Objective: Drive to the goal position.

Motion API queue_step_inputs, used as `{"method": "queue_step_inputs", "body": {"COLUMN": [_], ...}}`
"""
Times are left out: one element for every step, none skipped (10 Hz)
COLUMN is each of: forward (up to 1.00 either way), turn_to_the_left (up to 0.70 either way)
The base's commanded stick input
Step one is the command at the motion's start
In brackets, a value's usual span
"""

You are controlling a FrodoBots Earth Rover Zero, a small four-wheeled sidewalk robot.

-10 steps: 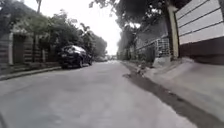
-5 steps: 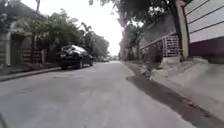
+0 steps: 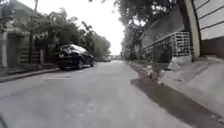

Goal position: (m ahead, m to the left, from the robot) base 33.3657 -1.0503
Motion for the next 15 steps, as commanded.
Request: {"method": "queue_step_inputs", "body": {"forward": [1.0,1.0,1.0,1.0,1.0,1.0,1.0,1.0,1.0,1.0,1.0,1.0,1.0,1.0,1.0], "turn_to_the_left": [0.0,0.0,0.0,0.0,-0.16,-0.38,-0.4,-0.4,-0.4,-0.4,-0.4,-0.4,-0.03,0.0,0.0]}}
